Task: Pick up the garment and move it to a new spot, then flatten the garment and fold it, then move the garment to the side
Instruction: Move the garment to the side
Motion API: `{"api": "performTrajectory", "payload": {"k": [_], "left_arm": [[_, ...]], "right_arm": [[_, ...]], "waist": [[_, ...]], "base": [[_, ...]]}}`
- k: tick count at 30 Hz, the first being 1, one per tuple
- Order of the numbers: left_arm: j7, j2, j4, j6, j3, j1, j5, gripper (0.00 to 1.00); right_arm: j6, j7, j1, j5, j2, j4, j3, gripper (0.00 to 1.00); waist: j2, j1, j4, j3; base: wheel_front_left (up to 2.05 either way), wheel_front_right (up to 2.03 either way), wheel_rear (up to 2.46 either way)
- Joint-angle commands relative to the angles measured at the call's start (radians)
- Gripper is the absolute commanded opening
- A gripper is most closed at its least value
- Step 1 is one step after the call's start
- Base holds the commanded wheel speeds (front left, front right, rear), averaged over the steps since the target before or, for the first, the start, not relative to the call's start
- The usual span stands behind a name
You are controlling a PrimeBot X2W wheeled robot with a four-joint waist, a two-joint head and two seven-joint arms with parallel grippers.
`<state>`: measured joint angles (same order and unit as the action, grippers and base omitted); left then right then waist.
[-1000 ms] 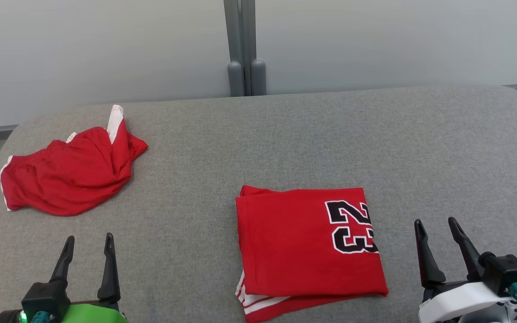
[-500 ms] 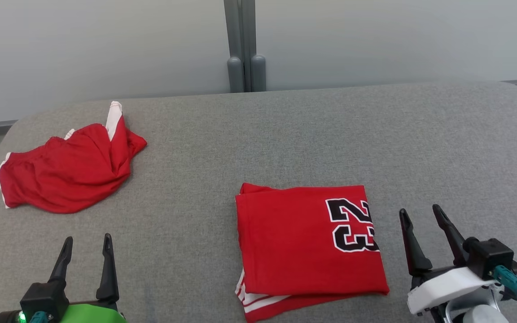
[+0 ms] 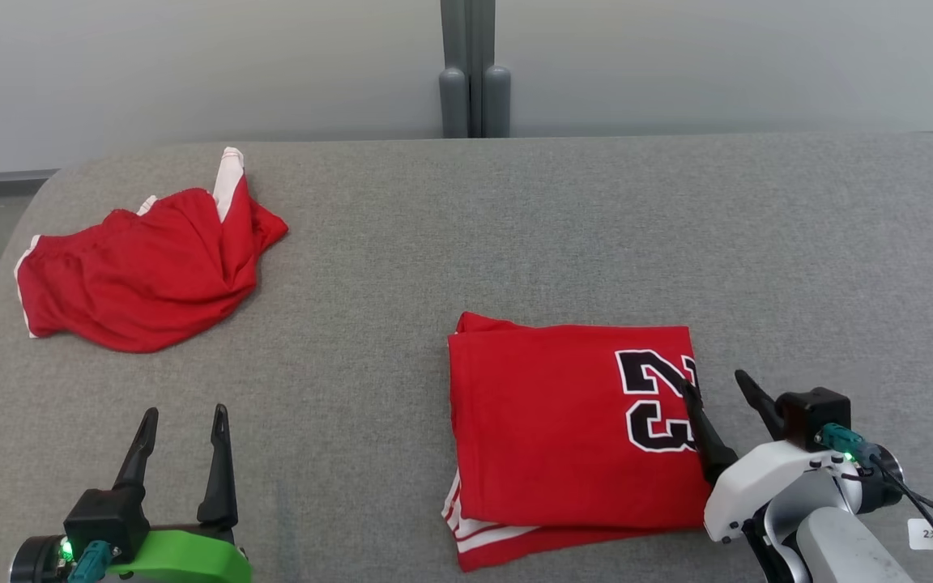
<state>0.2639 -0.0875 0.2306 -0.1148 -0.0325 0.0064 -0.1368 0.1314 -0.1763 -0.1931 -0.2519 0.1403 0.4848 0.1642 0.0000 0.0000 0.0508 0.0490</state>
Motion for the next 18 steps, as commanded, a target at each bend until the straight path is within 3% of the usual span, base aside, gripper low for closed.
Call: {"api": "performTrajectory", "payload": {"k": [1,13,14,16,18], "left_arm": [[0.000,0.000,0.002,-0.004,0.000,-0.019,0.005,1.00],[0.000,0.010,0.017,-0.007,0.014,-0.038,0.005,1.00],[0.000,0.012,0.018,-0.008,0.016,-0.039,0.005,1.00],[0.000,0.015,0.019,-0.007,0.021,-0.042,0.005,1.00],[0.000,0.017,0.020,-0.008,0.025,-0.046,0.004,1.00]], "right_arm": [[-0.002,0.001,-0.018,-0.004,0.006,0.028,0.006,1.00],[-0.002,-0.027,-0.094,-0.044,-0.024,0.272,0.059,1.00],[-0.002,-0.018,-0.095,-0.055,-0.028,0.290,0.072,0.78],[-0.001,-0.018,-0.103,-0.069,-0.030,0.313,0.093,0.00],[-0.001,-0.021,-0.116,-0.086,-0.028,0.329,0.109,0.00]], "waist": [[0.0000,0.0000,0.014,0.012],[0.0000,0.0000,0.032,0.039],[0.0000,0.0000,0.033,0.041],[0.0000,0.0000,0.033,0.045],[0.0000,0.0000,0.033,0.049]], "base": [[0.00,0.00,0.00],[0.00,0.00,0.00],[0.00,0.00,0.00],[0.00,0.00,0.00],[0.00,0.00,0.00]]}}
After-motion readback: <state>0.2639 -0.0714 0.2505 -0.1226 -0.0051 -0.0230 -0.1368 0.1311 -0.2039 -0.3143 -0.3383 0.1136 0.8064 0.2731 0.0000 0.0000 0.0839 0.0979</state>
